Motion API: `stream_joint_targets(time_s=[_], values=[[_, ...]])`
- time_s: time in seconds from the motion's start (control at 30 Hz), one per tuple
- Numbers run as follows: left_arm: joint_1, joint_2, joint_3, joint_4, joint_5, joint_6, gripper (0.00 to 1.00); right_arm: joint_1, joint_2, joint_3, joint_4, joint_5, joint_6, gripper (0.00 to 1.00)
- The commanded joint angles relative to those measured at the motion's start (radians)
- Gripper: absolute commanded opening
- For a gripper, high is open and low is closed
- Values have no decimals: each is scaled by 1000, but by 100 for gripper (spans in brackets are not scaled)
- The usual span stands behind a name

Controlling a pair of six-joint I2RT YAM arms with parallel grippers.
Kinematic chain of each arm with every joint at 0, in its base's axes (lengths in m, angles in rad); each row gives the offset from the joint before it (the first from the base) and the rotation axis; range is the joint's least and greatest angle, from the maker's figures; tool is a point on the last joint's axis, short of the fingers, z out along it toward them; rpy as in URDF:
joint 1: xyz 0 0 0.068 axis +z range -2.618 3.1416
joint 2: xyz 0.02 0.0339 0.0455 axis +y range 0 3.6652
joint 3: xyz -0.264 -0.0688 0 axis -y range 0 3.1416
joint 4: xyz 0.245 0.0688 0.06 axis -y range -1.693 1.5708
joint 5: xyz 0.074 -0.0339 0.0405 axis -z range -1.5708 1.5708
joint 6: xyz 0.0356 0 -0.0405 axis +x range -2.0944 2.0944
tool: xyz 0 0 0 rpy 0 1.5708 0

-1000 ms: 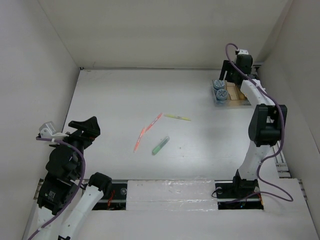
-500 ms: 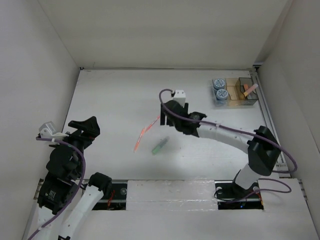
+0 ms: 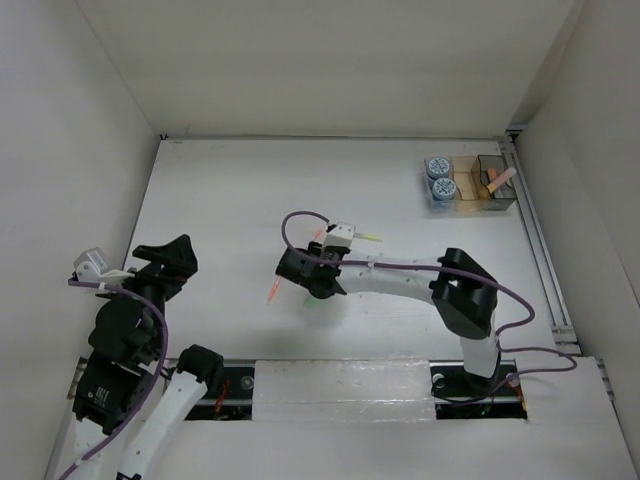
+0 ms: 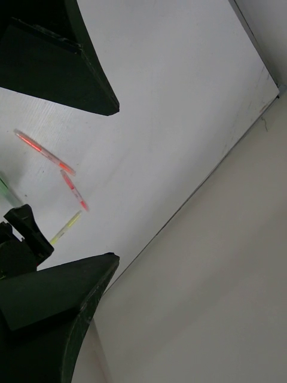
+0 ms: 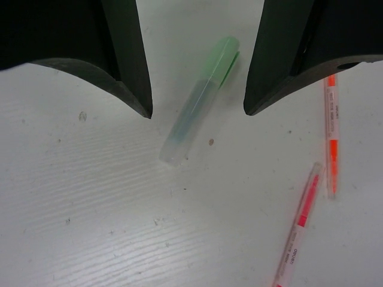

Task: Sort the stationery into containers
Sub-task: Pick up the pen from the center of the board.

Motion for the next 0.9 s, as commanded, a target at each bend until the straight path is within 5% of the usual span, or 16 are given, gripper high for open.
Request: stream_joint_targets(time_s=[0.0, 0.57, 0.67, 0.7, 0.87], values=[[3, -5, 6, 24, -7, -2, 100, 0, -13, -7, 3, -7, 95, 68], [3, -5, 6, 24, 11, 7, 100, -20, 93, -15, 72, -65, 95, 63], [3, -14, 6, 24, 11, 7, 100, -20, 116, -24, 82, -75, 95, 54], [3, -15, 6, 33, 11, 7, 100, -29, 125, -24, 82, -84, 95, 40], [3, -15, 6, 33, 11, 7, 100, -40, 125, -52, 118, -107, 95, 12]])
